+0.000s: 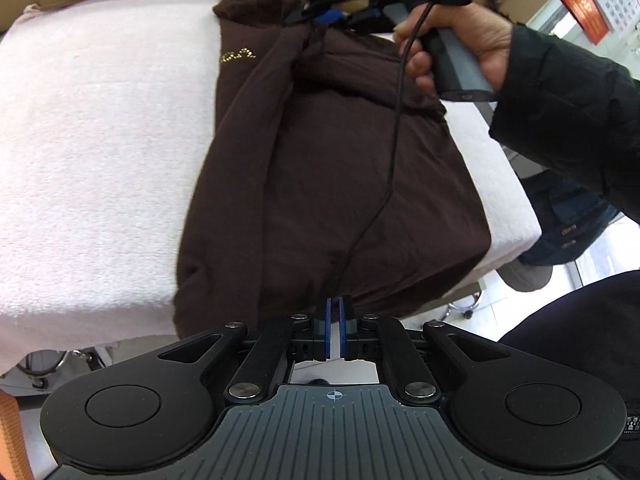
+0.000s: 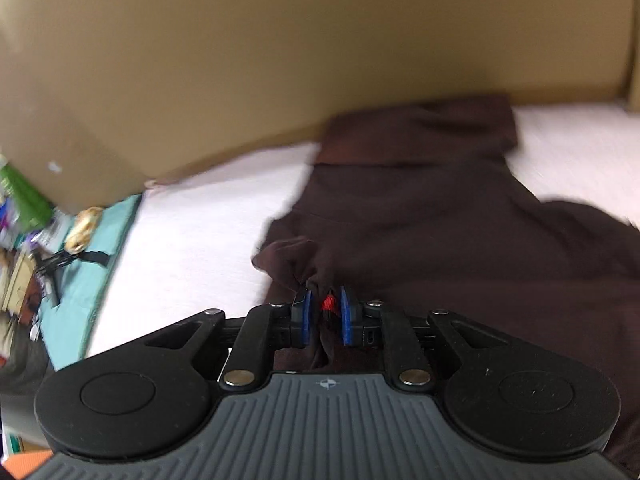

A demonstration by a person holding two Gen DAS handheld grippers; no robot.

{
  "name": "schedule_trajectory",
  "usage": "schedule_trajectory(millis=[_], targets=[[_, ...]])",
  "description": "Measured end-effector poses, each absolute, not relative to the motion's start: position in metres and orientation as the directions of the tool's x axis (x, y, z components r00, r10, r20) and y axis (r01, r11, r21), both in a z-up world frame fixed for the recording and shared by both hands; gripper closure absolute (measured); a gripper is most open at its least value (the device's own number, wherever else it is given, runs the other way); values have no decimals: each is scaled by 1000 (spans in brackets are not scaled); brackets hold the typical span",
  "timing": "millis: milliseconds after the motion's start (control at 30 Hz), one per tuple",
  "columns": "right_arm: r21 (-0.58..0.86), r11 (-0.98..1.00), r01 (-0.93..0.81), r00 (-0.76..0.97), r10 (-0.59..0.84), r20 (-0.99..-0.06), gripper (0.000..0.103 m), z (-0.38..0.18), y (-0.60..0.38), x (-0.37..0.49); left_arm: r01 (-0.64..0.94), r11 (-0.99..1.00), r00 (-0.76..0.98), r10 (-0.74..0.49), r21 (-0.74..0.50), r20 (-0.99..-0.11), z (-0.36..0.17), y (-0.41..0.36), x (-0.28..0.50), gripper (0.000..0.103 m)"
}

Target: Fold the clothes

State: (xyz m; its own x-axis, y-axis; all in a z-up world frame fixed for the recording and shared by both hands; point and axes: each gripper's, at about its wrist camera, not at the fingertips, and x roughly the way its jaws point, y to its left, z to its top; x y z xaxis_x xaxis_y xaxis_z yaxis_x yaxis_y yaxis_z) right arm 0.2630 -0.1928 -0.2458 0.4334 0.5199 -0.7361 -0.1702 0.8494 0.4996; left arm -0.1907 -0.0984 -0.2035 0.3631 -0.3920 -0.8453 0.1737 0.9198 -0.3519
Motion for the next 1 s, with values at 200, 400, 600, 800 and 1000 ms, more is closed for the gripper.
schedule_trajectory(millis=[200, 400, 600, 800, 1000], targets=[[466, 874, -137, 505, 466, -726, 46, -237, -215, 251, 124, 946, 375, -324, -299, -869, -202, -89, -198, 98], [386, 883, -267, 576, 468, -670, 46, -201, -198, 252, 74, 962, 398, -272, -264, -876, -195, -73, -205, 86], [491, 791, -366, 423, 611, -669, 46, -192, -164, 230, 68, 963, 396, -264, -259, -880, -194, -56, -205, 78], [580, 702, -414, 190, 690, -699, 46, -218, -139, 157, 85, 957, 395, -289, -278, -872, -192, -28, -195, 78], [643, 679, -354, 50, 700, -713, 45, -248, -135, 98, 71, 960, 402, -276, -271, -873, -189, 7, -184, 78]])
